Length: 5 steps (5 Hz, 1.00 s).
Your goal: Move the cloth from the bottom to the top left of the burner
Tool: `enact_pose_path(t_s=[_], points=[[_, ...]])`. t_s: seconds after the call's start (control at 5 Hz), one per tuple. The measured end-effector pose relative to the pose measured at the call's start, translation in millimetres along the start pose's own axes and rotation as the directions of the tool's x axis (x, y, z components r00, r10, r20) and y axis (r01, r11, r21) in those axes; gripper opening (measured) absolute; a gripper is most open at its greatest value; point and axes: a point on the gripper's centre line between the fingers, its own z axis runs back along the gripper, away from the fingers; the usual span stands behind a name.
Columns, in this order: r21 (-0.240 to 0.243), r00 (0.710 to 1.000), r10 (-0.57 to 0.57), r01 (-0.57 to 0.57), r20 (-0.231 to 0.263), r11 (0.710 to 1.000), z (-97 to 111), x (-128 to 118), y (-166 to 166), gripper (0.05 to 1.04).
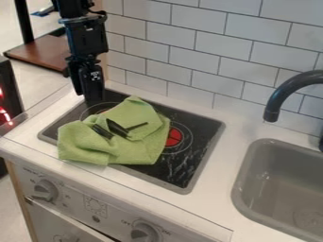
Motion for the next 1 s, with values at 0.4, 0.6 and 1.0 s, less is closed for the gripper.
enact_pose_path(t_s=[0.4, 0.6, 1.0], points=[[-0.097, 1.000, 0.011, -0.011, 0.002, 0.995, -30, 5, -3, 0.999], [-0.114, 1.000, 0.012, -0.011, 0.003, 0.993, -54, 11, 2, 0.999], [0.028, 0.996, 0.034, -0.036, 0.077, 0.999, -86, 13, 6, 0.999]])
